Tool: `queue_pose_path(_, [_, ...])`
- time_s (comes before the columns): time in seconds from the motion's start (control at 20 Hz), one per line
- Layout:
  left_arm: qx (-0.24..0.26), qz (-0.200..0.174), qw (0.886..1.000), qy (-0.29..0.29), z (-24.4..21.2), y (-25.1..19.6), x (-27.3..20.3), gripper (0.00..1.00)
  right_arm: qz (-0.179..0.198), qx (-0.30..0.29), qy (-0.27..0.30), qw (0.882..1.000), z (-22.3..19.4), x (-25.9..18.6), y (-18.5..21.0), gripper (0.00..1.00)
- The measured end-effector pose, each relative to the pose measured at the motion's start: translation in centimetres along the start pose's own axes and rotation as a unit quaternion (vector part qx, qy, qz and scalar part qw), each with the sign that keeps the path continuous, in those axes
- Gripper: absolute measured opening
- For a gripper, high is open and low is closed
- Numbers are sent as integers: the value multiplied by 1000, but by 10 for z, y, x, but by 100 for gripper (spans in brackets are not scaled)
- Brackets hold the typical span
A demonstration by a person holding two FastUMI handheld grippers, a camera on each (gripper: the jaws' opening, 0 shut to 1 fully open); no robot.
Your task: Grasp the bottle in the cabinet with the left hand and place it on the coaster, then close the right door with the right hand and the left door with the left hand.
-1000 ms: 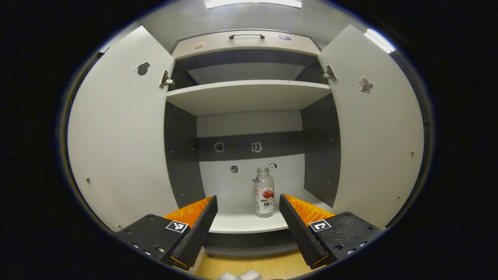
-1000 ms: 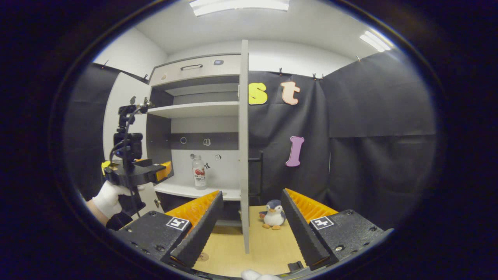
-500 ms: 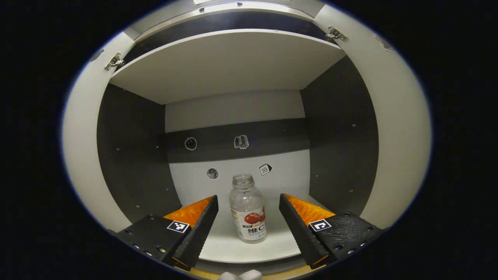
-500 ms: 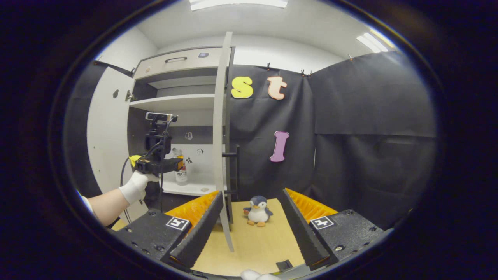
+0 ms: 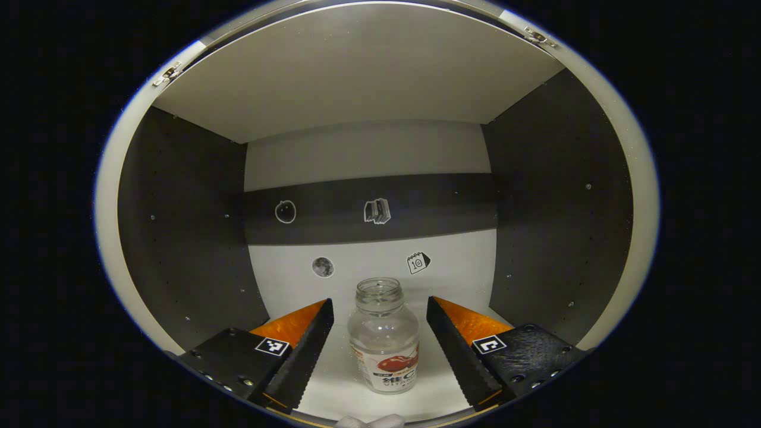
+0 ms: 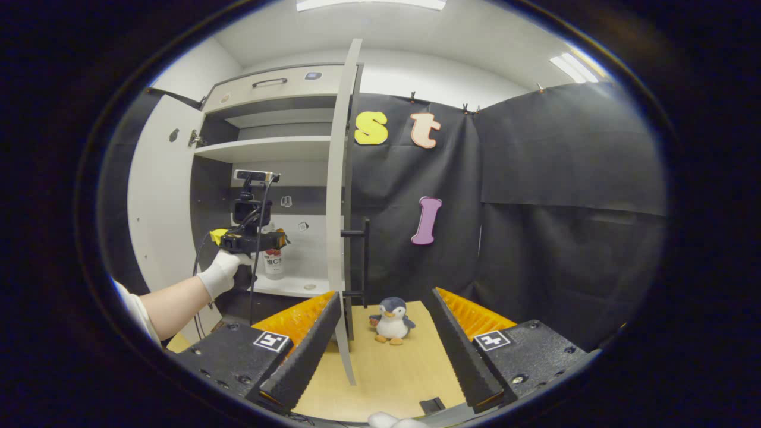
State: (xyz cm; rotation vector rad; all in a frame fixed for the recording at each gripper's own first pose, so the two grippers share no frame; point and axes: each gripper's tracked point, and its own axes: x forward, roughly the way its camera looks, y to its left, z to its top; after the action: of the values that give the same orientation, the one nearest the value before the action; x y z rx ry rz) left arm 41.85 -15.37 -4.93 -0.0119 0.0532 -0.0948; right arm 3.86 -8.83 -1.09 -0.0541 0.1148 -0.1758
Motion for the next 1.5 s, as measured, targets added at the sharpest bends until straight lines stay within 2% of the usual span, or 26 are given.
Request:
queue_pose_path(0.45, [-22,-1,999,29,-15,-2,15,95,-2,-3,-3,1000,2,2,-2,98])
queue_pose_path(0.6, [-26,-8,999,35,-18,-3,17,78,-2,1,0,1000,-1,2,-4,98])
queue_pose_path(0.75, [-32,-23,999,34,-17,-9,17,75,0,4,1,1000,-1,1,-5,98])
queue_pose_path(0.95, [-32,-16,999,23,-3,-3,3,75,6,2,-4,1000,1,-3,-4,98])
queue_pose_path(1.0, [-31,-18,999,16,5,-2,-7,72,9,2,-5,1000,2,-5,-3,98])
queue_pose_path(1.2, [-29,-24,999,-21,39,9,-64,72,25,7,-16,1000,6,-10,6,98])
queue_pose_path(1.25, [-28,-25,999,-26,46,13,-82,69,29,8,-18,999,6,-11,8,98])
queue_pose_path(1.5, [-27,-39,998,-35,56,23,-169,68,48,13,-21,999,4,-18,13,98])
